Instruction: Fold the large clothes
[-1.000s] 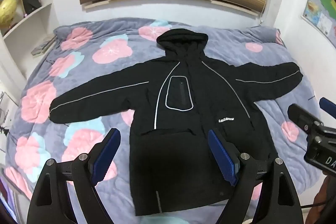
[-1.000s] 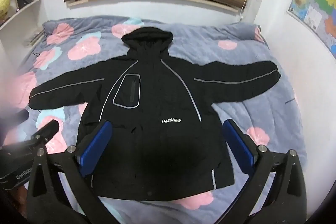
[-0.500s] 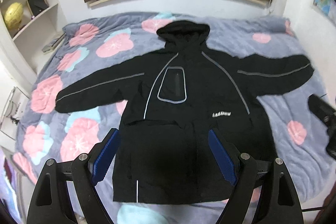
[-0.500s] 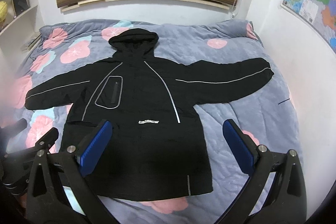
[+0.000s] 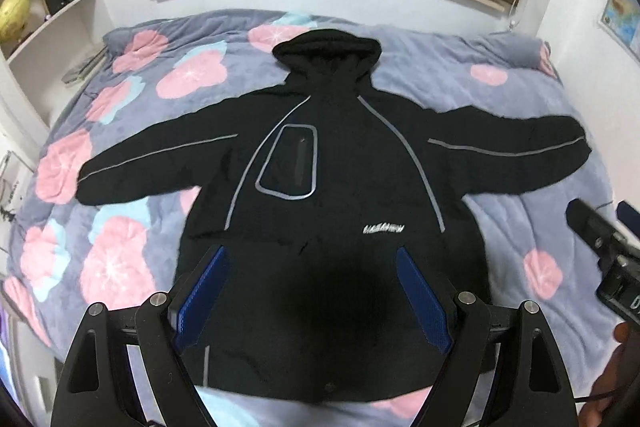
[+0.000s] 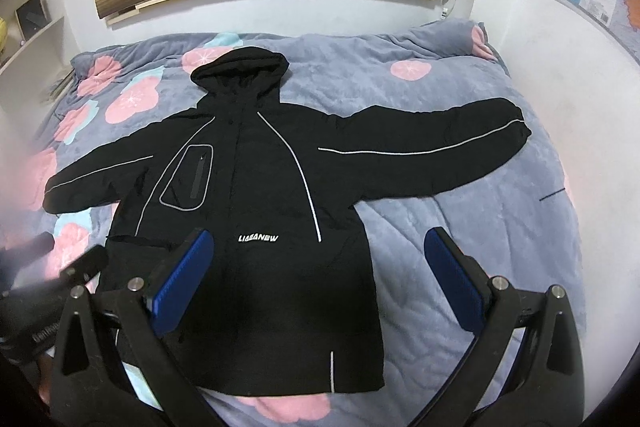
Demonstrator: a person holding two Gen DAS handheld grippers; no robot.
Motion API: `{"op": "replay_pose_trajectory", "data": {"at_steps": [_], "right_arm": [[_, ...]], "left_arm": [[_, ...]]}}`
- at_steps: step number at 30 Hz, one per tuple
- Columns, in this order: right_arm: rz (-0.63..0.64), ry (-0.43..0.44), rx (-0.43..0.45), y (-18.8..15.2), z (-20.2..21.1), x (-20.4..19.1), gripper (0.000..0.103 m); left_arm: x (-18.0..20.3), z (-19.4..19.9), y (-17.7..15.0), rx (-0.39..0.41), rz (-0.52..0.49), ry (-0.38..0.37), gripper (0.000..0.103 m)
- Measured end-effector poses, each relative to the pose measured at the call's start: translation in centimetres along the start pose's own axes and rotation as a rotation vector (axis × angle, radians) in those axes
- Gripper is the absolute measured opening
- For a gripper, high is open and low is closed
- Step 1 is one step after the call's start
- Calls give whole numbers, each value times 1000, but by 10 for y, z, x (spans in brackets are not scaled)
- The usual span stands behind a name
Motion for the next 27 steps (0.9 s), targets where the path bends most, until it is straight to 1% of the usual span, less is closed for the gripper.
{"op": "replay_pose_trajectory", "data": {"at_steps": [3, 6, 9, 11, 15, 19, 23, 25, 27], "right_arm": [[-1, 7, -8, 6, -15, 8, 103], [-1, 16, -21, 13, -33, 16, 103], [2, 15, -35, 17, -49, 22, 103], [-1, 13, -48, 19, -59, 28, 103], [-13, 2, -77, 20, -77, 42, 103], [-25, -35, -100, 18, -98, 64, 103], [-58, -105, -82, 18, -120, 109, 103], [-82, -158, -67, 18, -132, 141, 103], [-115, -235, -60, 15, -148, 185, 102]], "left_arm": [[7, -10, 13, 12, -2, -4, 86], [16, -20, 30, 55, 3, -8, 86], [26, -30, 43, 80, -40, 39, 86], [34, -38, 51, 86, -60, 49, 86], [48, -59, 62, 84, -75, 27, 86], [63, -88, 72, 58, -72, -25, 86], [73, -117, 76, 40, -61, -76, 86], [77, -134, 76, 14, -50, -101, 86], [80, -147, 76, -6, -49, -111, 86]]}}
Point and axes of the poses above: each gripper's, at about its wrist camera, not at the fingertips, and z roughly against the way its jaws point, x to its right, y to its top, the point moved 6 cm from there along -z, roughly the way its jaws point, and after that the axes turned 10 degrees about x, right-handed, at the moved point
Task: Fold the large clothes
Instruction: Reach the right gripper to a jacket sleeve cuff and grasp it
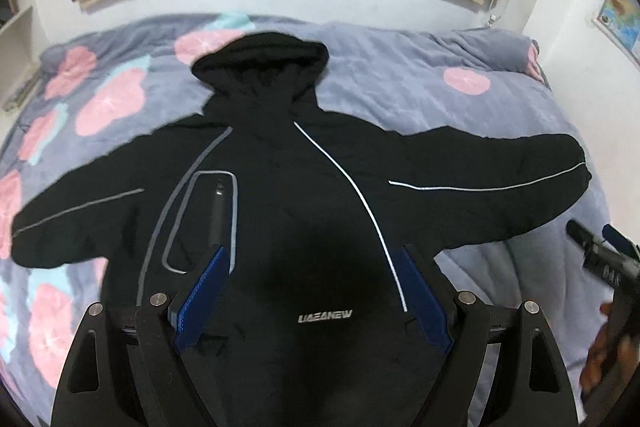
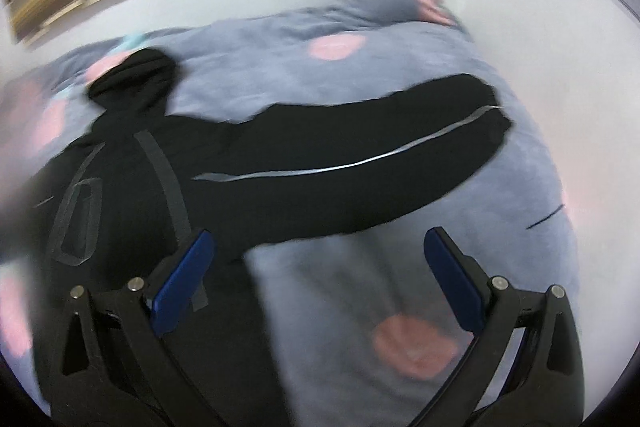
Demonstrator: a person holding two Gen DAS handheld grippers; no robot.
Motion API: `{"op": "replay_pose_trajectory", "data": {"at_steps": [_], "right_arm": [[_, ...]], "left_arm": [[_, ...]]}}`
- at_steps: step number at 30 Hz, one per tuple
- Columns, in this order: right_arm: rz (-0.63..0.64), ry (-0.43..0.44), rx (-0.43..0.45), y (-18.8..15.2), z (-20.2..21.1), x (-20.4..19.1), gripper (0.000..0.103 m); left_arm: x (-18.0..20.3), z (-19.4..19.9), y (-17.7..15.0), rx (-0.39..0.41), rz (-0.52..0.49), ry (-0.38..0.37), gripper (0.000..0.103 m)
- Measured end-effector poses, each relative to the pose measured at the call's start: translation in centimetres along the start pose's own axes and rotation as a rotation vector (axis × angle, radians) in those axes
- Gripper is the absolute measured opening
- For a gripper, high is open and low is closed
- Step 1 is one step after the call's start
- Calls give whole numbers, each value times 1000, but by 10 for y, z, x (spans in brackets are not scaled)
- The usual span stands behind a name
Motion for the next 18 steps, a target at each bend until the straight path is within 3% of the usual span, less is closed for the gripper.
{"op": "replay_pose_trajectory", "data": {"at_steps": [8, 10, 14, 17, 18], "right_arm": [[-186, -80, 64, 38, -70, 128, 99], [-219, -88, 60, 44, -85, 147, 98], [-308, -35, -1, 45, -130, 167, 88], [-392, -21, -65, 35, -157, 174, 69], [-405, -16, -80, 33, -163, 174, 45]], "left_arm": [[9, -57, -6, -79, -26, 9, 86], [12, -69, -8, -88, -49, 41, 86], [26, -86, -12, -104, -85, 29, 86], [36, -100, -13, -110, -103, 21, 86], [39, -104, -13, -111, -114, 25, 86]]}}
Point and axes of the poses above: each gripper's, at about its wrist camera, not at the fingertips, and z roughly against the way its jaws point, x to its right, y to its top, the point moved 6 cm from there along -z, roughly the way its jaws point, and after that the axes turned 10 degrees about x, right-handed, at the moved point
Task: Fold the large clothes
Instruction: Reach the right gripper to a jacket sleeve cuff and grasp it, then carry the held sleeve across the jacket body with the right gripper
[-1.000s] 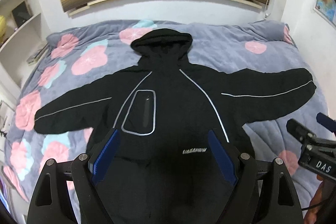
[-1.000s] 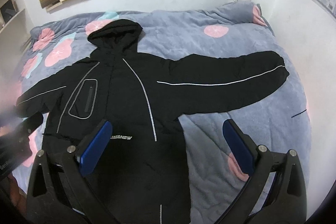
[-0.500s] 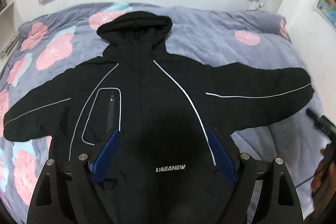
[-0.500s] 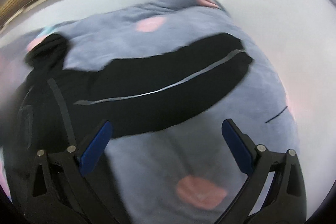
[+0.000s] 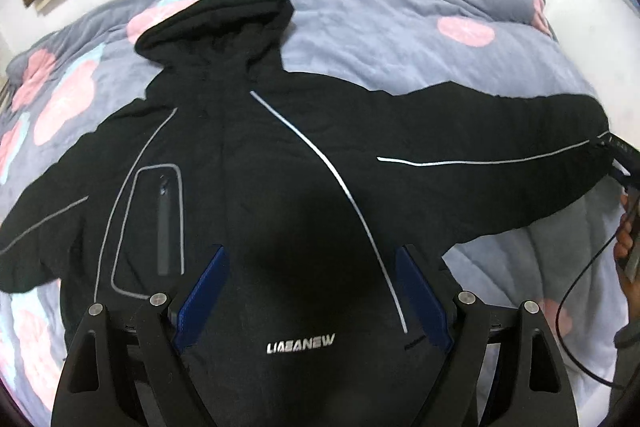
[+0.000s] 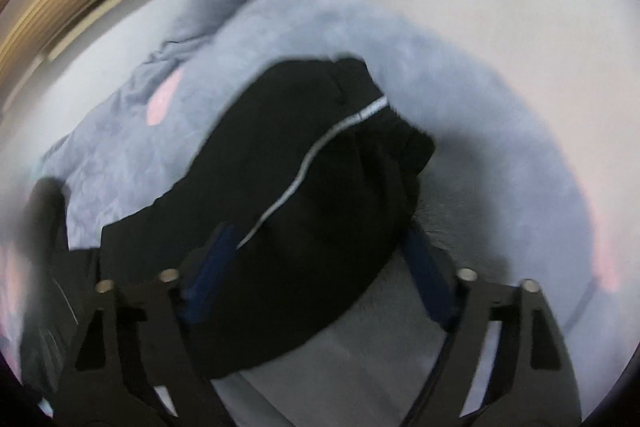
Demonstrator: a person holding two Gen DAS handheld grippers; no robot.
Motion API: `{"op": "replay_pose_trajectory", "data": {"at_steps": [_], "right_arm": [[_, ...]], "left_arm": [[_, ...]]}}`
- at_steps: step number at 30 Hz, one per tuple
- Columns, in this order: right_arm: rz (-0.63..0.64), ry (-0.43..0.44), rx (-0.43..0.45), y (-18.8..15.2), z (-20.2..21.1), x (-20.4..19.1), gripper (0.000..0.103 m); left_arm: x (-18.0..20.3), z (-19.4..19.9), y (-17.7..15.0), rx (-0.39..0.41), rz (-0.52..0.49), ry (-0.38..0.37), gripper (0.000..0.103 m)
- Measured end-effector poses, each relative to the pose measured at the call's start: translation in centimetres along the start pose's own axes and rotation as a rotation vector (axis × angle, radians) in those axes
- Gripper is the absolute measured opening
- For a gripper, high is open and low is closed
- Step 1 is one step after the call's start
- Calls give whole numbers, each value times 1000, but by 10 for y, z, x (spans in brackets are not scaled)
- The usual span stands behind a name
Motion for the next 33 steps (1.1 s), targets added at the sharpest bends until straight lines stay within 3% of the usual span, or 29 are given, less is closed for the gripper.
{"op": "replay_pose_trajectory", "data": {"at_steps": [1, 3, 8, 11, 15, 17, 20, 24, 28, 33], "right_arm": [[-1, -2, -10, -2, -1, 0, 24], [21, 18, 16, -1, 11, -7, 9], [74, 96, 155, 16, 77, -25, 4], [58, 37, 204, 29, 88, -8, 4], [20, -22, 100, 16, 42, 19, 4], [53, -63, 49, 1, 21, 24, 4], [46, -57, 5, -10, 8, 29, 4], [75, -71, 11, -5, 15, 22, 4], [99, -9, 58, 2, 42, -3, 4], [173, 90, 90, -5, 73, -60, 4]], "left_arm": [[3, -4, 2, 4, -16, 5, 86], [12, -13, 6, 10, -46, 6, 86], [46, -46, 24, 12, -77, -71, 86], [76, -74, 35, 17, -101, -139, 86], [110, -136, 28, -70, -127, -161, 86], [117, -161, 19, -117, -142, -137, 86], [119, -190, 5, -177, -160, -102, 86], [118, -180, 8, -172, -153, -116, 86], [99, -140, 12, -133, -117, -157, 86], [52, -82, 14, -55, -58, -143, 86]]}}
Point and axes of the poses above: each gripper's, at about its wrist camera, not at the fingertips, and z roughly against the way its jaws point, x to its right, y to its top, the point moved 6 cm from there along -z, roughly the way its jaws point, and after that the axes turned 10 degrees about x, right-handed, at the moved point
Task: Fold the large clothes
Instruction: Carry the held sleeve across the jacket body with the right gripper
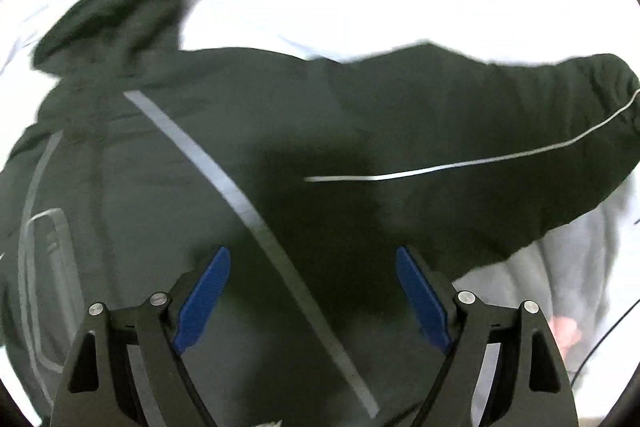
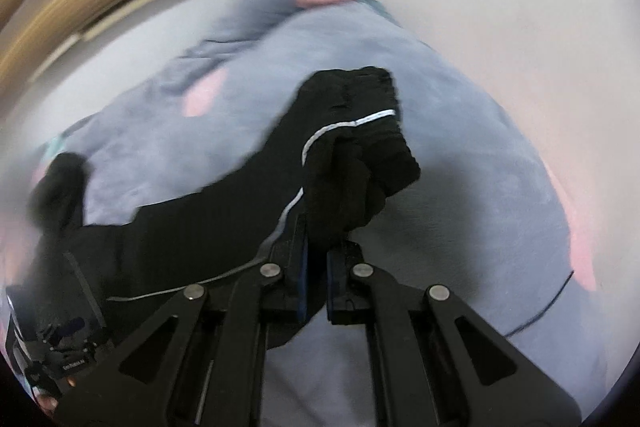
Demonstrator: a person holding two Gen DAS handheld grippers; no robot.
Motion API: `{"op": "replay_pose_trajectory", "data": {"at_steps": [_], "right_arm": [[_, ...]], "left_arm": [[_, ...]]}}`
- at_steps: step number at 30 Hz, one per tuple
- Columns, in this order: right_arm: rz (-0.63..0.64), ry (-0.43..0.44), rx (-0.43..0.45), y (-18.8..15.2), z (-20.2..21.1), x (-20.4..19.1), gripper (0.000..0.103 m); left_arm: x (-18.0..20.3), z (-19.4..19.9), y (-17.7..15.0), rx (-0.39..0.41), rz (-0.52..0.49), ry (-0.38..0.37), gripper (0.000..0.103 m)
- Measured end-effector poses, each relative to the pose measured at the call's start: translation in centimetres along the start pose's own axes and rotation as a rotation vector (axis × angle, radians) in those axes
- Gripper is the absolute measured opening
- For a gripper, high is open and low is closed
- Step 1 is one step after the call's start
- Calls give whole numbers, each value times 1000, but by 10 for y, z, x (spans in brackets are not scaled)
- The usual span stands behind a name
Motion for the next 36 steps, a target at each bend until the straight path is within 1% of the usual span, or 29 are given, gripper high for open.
{"op": "replay_pose_trajectory", "data": {"at_steps": [3, 4, 6, 8, 9, 11, 13, 14, 15, 17, 19, 21, 22, 25, 26, 28, 30, 32, 34, 35, 36], "right_arm": [[71, 79, 10, -5, 12, -60, 4], [112, 109, 8, -11, 15, -87, 4], [174, 148, 5, -23, 19, -128, 4], [225, 211, -16, -38, 22, -178, 4], [251, 240, -25, -44, 23, -201, 4], [317, 291, -39, -62, 28, -251, 4], [378, 338, -52, -79, 31, -296, 4], [418, 365, -60, -90, 33, -326, 4], [443, 378, -65, -97, 33, -341, 4], [516, 410, -79, -118, 33, -391, 4], [562, 443, -110, -139, 34, -417, 4], [616, 465, -139, -163, 27, -451, 4], [651, 481, -156, -179, 23, -470, 4], [720, 507, -210, -217, 14, -510, 4], [742, 511, -244, -235, 4, -523, 4], [766, 502, -290, -257, -12, -533, 7], [799, 490, -319, -274, -25, -539, 13], [826, 472, -361, -294, -43, -540, 17], [834, 484, -362, -298, -48, -541, 22], [837, 507, -370, -297, -47, -540, 26], [825, 547, -390, -295, -44, -540, 37]], "left_arm": [[-40, 39, -10, 43, 55, 35, 86], [-52, 51, -15, 56, 75, 50, 86], [-81, 69, -24, 75, 115, 91, 86], [-119, 87, -34, 92, 156, 126, 86], [-130, 94, -39, 98, 169, 142, 86], [-165, 117, -50, 113, 205, 185, 86], [-195, 127, -61, 123, 232, 204, 86], [-213, 137, -68, 127, 250, 222, 86], [-224, 139, -74, 131, 258, 232, 86], [-252, 149, -86, 138, 289, 259, 86], [-270, 156, -95, 142, 312, 283, 86], [-294, 159, -106, 134, 337, 300, 86], [-298, 156, -109, 130, 342, 306, 86], [-322, 150, -121, 101, 371, 328, 86], [-327, 148, -124, 94, 375, 334, 86], [-338, 143, -130, 85, 386, 344, 86], [-346, 136, -132, 78, 397, 345, 86], [-355, 127, -134, 63, 412, 346, 86], [-361, 119, -135, 56, 425, 337, 86], [-363, 116, -134, 56, 434, 326, 86], [-364, 114, -132, 59, 439, 316, 86]]}}
Point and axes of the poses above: each gripper's, at about its wrist camera, not at the fingertips, and z roughly against the way its jaws point, x to its right, y to its top, the point moved 6 cm from there along -z, roughly the way its jaws point, and after that the axes turned 10 degrees about x, right-handed, at the moved point
